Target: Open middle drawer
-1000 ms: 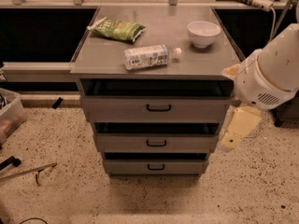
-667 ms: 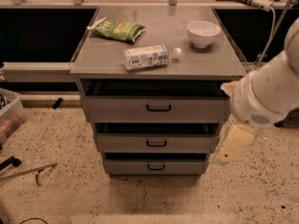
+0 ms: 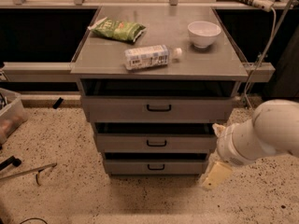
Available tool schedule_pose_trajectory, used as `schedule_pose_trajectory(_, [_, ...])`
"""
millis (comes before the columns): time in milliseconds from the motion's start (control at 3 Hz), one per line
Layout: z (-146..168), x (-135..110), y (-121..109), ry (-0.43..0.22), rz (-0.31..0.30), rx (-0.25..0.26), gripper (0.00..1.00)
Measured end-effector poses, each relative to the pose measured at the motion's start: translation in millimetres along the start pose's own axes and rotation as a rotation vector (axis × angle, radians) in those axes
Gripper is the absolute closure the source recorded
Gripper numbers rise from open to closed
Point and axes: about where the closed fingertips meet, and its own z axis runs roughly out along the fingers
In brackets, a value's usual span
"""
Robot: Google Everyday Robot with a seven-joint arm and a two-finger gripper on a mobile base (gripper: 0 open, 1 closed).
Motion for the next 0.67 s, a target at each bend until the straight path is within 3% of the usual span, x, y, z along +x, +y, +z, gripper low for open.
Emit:
schedule_pose_trajectory(333, [72.2,25.9,0.5,-0.094,0.069,-0.029,0.0])
schedule_pose_trajectory(667, [72.2,25.9,0.5,-0.094,0.069,-0.029,0.0])
